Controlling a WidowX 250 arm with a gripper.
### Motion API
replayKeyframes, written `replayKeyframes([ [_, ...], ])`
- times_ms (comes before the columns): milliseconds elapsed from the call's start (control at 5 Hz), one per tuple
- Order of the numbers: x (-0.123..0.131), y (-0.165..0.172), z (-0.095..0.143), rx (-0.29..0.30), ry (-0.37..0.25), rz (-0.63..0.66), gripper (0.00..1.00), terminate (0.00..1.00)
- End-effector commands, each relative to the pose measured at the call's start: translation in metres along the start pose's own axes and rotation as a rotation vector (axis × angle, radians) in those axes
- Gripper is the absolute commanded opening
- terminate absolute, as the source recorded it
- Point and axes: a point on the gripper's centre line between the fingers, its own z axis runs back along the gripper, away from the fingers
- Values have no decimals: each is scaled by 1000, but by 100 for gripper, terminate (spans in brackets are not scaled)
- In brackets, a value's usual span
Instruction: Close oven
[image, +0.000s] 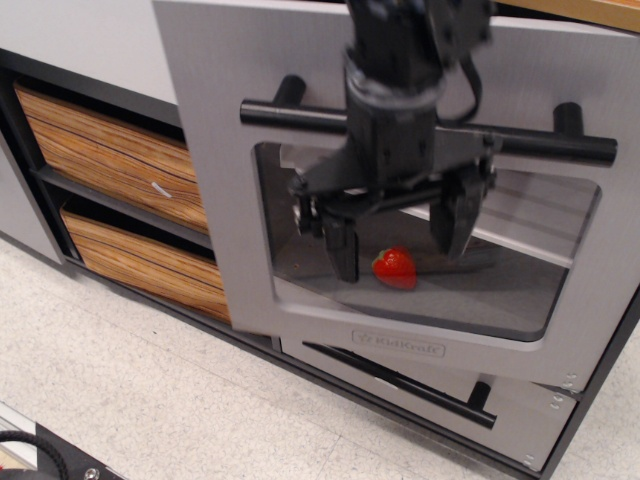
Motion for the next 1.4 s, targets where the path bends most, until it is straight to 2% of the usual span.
replayKeyframes([
  [0, 42, -21, -10, -16, -81, 49, 100, 0],
  [400, 63, -31, -6, -36, -97, 112, 100, 0],
  [1000, 63, -31, -5, -29, -89, 106, 100, 0],
  [1200, 63, -31, -5, -29, -89, 106, 100, 100],
])
